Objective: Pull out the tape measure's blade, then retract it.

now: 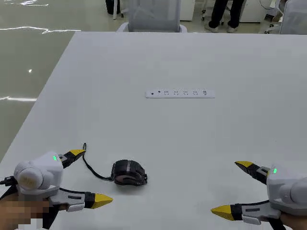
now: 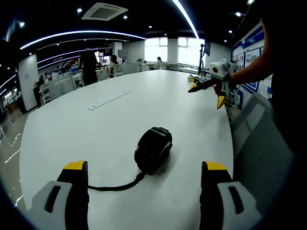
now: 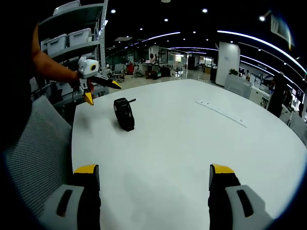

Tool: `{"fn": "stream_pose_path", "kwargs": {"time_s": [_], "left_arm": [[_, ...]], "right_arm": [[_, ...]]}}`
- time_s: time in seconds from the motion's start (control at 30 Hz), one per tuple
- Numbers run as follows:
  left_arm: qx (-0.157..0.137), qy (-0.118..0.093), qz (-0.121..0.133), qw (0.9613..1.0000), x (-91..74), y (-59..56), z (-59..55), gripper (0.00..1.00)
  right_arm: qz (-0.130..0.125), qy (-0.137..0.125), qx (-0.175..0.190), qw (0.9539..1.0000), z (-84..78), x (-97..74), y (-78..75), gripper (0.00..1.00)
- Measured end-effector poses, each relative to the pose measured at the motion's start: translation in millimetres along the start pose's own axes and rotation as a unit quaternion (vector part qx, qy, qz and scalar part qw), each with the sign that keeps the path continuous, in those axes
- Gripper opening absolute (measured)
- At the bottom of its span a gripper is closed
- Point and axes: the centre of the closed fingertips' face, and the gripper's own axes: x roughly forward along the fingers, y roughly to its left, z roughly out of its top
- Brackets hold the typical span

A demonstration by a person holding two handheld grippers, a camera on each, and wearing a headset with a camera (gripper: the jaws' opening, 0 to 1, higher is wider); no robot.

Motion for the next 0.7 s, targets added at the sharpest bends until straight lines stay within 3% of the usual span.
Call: {"fn": "stream_pose_path", "kwargs": {"time_s": [0.37, 0.7], "left_arm": [[0.037, 0.022, -0.027, 0.9987, 16.9, 1.8, 3.9, 0.94], [0.084, 0.044, -0.058, 0.9939, 34.3, -2.9, 9.2, 0.90]], "right_arm": [[0.026, -0.007, -0.015, 0.9995, 16.2, 23.9, 8.5, 0.96], [0.035, -0.010, -0.021, 0.9991, 23.4, 33.5, 14.3, 0.95]]}}
